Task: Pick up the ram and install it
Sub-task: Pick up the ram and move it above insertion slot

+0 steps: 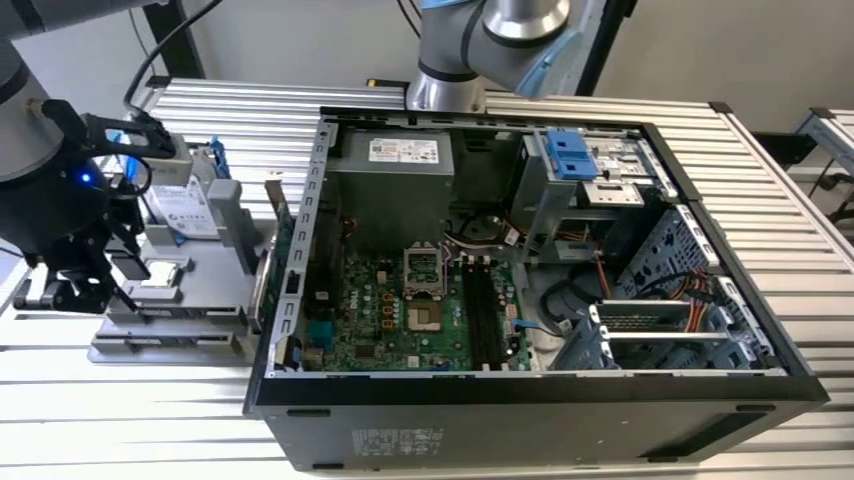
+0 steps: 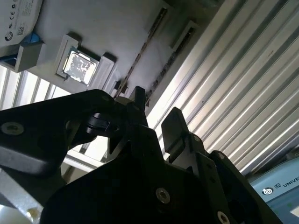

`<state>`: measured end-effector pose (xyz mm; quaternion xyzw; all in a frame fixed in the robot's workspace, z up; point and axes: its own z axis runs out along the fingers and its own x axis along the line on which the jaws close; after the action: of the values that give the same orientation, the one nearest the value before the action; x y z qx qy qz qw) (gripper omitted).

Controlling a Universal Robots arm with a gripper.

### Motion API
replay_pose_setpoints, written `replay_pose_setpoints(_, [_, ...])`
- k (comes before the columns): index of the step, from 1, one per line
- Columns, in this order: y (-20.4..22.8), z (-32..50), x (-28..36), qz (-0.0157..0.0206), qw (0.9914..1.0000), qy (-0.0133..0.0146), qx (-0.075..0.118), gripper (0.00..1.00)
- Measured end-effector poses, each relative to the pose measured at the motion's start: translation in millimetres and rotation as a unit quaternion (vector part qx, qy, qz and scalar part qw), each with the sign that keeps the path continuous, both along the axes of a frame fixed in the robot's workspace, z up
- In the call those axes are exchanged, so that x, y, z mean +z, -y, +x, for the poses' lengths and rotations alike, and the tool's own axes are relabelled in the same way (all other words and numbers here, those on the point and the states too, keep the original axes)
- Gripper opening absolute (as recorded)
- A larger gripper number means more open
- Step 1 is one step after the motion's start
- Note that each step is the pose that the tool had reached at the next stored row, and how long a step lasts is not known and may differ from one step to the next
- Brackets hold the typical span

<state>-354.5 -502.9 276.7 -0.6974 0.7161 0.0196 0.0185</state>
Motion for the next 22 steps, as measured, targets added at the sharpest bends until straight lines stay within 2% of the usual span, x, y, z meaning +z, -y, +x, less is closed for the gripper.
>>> replay_pose_setpoints(5, [-0.1, 1.5, -9.1, 0.0000, 1.00000, 0.0000, 0.000, 1.00])
replay_pose_setpoints(13, [-0.1, 8.3, -23.5, 0.0000, 1.00000, -0.0011, 0.000, 1.00])
replay_pose_setpoints(22, [0.0, 9.6, -39.6, 0.0000, 1.00000, -0.0013, -0.001, 1.00])
